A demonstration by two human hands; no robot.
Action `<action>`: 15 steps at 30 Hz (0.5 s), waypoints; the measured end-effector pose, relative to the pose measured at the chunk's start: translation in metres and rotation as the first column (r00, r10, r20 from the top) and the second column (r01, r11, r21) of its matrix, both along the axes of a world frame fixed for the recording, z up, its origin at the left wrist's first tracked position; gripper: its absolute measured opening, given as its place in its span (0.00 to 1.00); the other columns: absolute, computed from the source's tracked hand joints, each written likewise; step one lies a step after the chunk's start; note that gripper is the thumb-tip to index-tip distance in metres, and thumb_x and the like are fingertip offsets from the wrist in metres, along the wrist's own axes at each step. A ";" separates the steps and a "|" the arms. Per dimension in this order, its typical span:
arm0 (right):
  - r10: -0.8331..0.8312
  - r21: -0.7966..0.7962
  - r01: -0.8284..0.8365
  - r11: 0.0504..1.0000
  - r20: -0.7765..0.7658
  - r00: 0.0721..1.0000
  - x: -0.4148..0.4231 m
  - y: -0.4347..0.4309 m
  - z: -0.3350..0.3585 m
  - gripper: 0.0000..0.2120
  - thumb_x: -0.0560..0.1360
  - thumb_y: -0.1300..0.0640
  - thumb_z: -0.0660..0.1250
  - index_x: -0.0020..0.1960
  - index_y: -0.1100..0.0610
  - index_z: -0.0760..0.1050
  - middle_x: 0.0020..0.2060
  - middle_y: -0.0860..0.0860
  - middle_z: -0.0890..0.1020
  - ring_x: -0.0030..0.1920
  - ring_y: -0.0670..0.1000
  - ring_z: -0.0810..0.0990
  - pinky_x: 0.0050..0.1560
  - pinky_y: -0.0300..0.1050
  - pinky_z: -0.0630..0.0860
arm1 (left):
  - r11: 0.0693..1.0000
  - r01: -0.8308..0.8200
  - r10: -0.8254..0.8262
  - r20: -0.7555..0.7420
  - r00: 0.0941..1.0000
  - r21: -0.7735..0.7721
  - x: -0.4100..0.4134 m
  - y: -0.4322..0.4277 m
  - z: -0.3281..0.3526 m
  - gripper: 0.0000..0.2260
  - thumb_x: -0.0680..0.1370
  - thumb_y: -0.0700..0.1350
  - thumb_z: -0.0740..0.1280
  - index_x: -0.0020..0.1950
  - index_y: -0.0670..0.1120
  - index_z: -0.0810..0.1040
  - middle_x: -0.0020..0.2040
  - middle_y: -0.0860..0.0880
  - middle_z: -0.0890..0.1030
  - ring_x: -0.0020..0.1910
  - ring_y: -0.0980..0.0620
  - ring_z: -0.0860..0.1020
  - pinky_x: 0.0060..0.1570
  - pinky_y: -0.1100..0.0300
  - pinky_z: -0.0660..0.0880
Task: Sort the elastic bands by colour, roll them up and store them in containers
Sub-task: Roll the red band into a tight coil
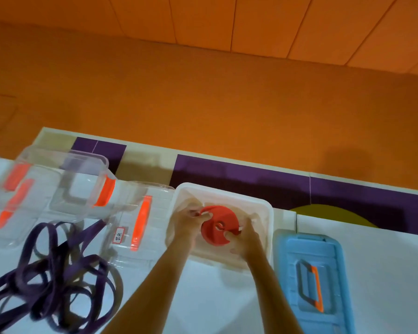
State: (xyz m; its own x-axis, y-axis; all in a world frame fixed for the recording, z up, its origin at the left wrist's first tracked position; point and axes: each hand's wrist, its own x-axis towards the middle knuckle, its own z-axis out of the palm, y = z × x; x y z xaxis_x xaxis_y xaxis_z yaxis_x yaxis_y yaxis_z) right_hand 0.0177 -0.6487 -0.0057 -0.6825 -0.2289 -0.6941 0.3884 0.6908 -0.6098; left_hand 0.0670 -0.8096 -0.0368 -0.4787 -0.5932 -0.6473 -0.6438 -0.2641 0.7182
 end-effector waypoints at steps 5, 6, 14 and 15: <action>-0.040 0.040 0.039 0.998 0.006 0.999 -0.012 -0.004 -0.024 0.44 0.75 0.62 0.76 0.82 0.62 0.54 0.59 0.63 0.80 0.57 0.64 0.83 0.59 0.63 0.81 | 0.985 -0.116 0.102 0.114 0.988 0.125 -0.011 0.001 -0.019 0.15 0.69 0.36 0.83 0.53 0.40 0.84 0.52 0.38 0.86 0.56 0.37 0.85 0.61 0.44 0.82; -0.047 0.042 0.046 0.998 0.015 0.999 -0.012 -0.006 -0.027 0.45 0.75 0.62 0.76 0.83 0.61 0.53 0.60 0.64 0.80 0.58 0.64 0.83 0.59 0.63 0.81 | 0.985 -0.121 0.107 0.118 0.987 0.121 -0.011 0.000 -0.023 0.16 0.69 0.36 0.83 0.54 0.38 0.84 0.53 0.37 0.86 0.56 0.37 0.85 0.61 0.43 0.82; 0.009 0.139 -0.003 0.990 -0.042 0.999 -0.008 -0.011 -0.039 0.40 0.78 0.59 0.75 0.82 0.61 0.55 0.64 0.60 0.80 0.62 0.63 0.82 0.63 0.61 0.80 | 1.000 -0.015 0.015 0.009 1.000 0.010 -0.010 -0.002 -0.034 0.15 0.71 0.34 0.81 0.56 0.37 0.85 0.55 0.38 0.86 0.57 0.36 0.84 0.63 0.38 0.80; -0.005 0.137 0.010 0.990 -0.034 0.999 -0.007 -0.012 -0.039 0.40 0.78 0.59 0.75 0.81 0.61 0.55 0.65 0.60 0.79 0.62 0.63 0.82 0.62 0.63 0.80 | 1.000 0.011 -0.011 -0.003 1.000 -0.002 -0.011 -0.003 -0.035 0.14 0.71 0.33 0.80 0.56 0.37 0.85 0.56 0.39 0.85 0.58 0.36 0.84 0.63 0.38 0.80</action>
